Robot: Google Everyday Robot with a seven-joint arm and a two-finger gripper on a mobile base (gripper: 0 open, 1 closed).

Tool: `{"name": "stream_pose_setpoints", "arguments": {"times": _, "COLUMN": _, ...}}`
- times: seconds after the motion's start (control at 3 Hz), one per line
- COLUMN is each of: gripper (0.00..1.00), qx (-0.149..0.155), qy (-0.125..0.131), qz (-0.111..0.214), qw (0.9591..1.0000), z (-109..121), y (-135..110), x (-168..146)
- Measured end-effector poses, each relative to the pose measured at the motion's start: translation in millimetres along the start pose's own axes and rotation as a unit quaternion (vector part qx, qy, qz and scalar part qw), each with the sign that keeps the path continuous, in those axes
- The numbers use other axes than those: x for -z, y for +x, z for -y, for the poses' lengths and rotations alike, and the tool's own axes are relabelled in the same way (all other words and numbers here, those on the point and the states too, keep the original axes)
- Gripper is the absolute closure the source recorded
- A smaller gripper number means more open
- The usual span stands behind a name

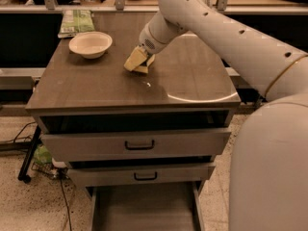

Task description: Place sponge into bottom drawer

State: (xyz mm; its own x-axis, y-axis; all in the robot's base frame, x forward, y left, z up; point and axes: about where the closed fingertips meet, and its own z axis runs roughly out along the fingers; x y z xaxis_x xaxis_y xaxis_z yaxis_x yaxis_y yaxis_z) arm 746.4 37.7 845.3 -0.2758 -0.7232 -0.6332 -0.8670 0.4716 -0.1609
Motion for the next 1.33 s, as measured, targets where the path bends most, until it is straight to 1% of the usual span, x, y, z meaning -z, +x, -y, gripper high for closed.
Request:
{"name": "stream_pose_setpoints", "arguments": {"times": 0.33, "gripper": 0.90, "qx": -0.003, "qy": 0.032, "qz": 0.012, "qw": 0.9994, "z": -0.9, "y": 0.7, "x": 48.6}}
{"name": "stream_pose_setpoints", "arguments": {"times": 0.67, "gripper": 1.00, "qx": -0.004, "qy": 0.064, "qz": 0.019, "qw": 0.9978, "z": -2.2, "y": -0.8, "x": 98.8}}
{"name": "stream_pose_setpoints", "arguments": {"times": 1.0, "gripper": 1.00, "qx": -0.003, "qy": 0.066, "qz": 0.020, "qw": 0.9976, "z": -2.8, "y": -3.0, "x": 103.2}}
{"name": "stream_pose_setpoints", "arguments": {"times": 1.33, "gripper": 1.00, "qx": -0.007, "qy": 0.057, "qz": 0.022, "qw": 0.9981, "z": -1.5, "y": -4.0, "x": 97.2}}
